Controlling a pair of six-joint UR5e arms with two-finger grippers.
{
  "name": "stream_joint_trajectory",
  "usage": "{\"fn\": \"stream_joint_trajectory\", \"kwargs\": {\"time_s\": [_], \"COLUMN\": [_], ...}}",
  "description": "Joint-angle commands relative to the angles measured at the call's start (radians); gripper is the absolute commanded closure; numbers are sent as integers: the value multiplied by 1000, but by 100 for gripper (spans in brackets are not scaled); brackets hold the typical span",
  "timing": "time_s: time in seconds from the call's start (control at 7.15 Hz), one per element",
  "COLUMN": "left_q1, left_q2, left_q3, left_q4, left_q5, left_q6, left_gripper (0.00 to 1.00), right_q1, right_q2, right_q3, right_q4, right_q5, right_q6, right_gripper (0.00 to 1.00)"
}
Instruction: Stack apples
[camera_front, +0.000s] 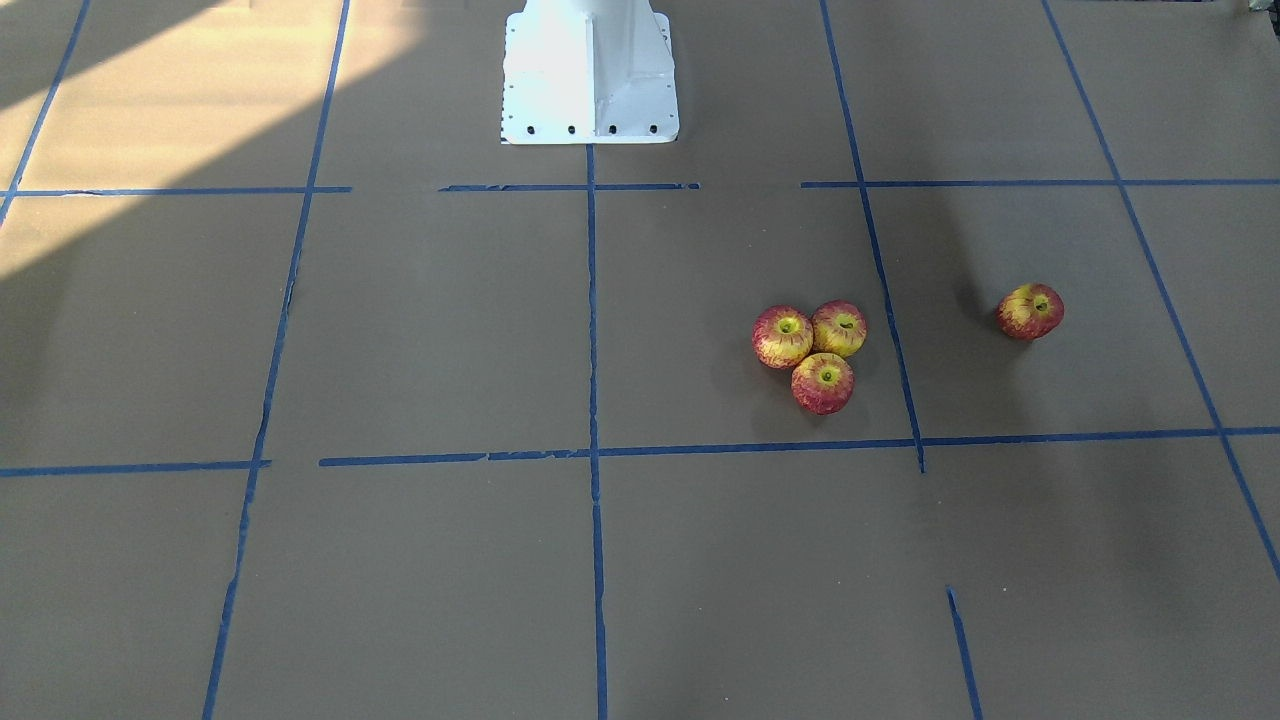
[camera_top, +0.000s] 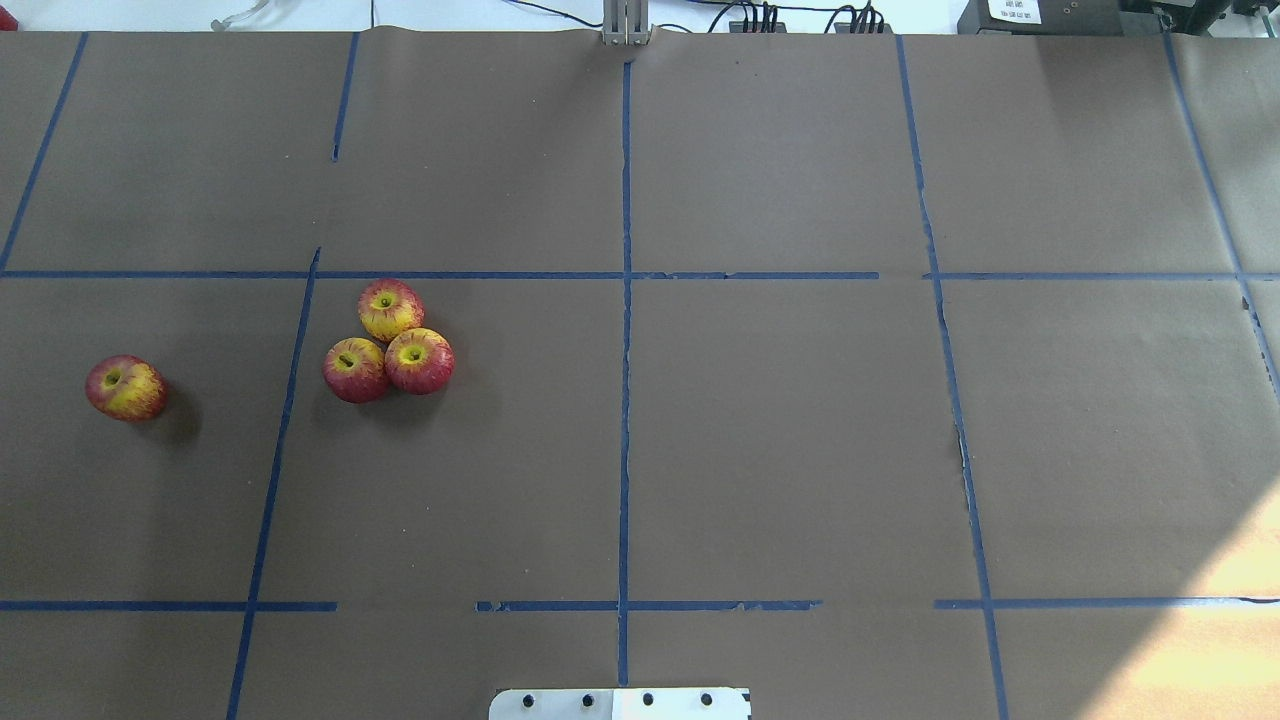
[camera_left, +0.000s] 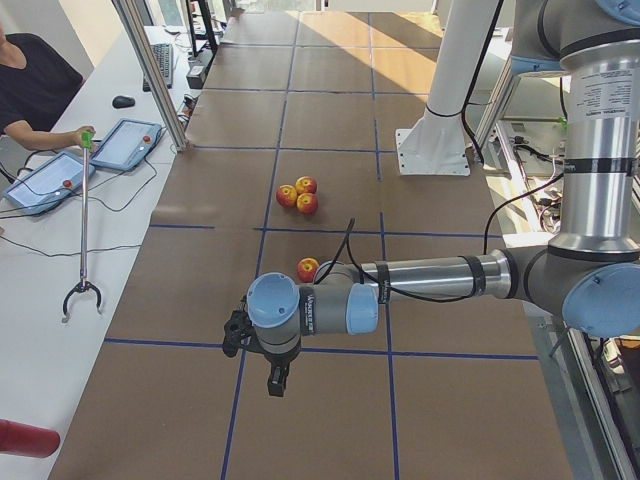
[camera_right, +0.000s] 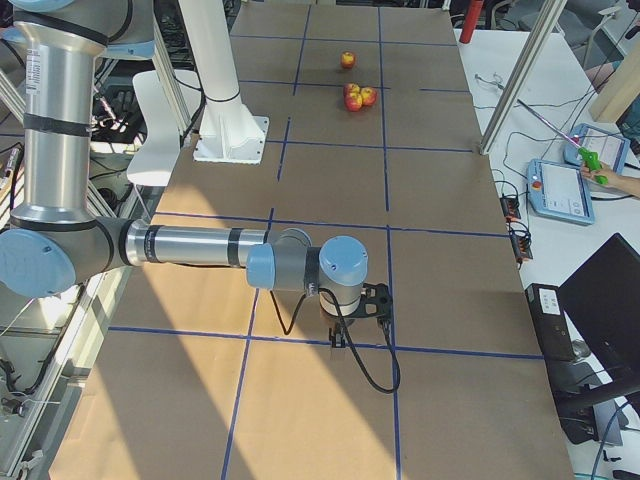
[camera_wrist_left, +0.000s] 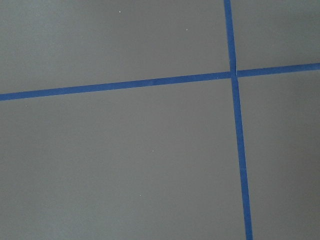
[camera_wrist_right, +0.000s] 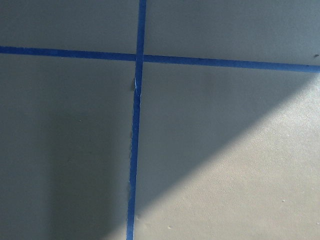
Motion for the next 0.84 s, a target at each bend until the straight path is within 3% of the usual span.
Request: {"fn": "stream_joint_trajectory", "kwargs": {"time_s": [0.0, 0.42, 0.7], "left_q1": [0, 0, 21], "left_q2": [14, 17, 27], "left_q3": [-22, -35, -35], "left_q4": [-13, -19, -118], "left_q5": [0, 3, -40], "left_q6": [23, 24, -13], "left_gripper": [0, 0, 0], "right_q1": [0, 0, 0], "right_q2": [0, 0, 0], "right_q3": [0, 0, 0], "right_q4": [2, 0, 0], "right_q5": [0, 0, 0], "right_q6": [0, 0, 0], "right_gripper": [0, 0, 0]}}
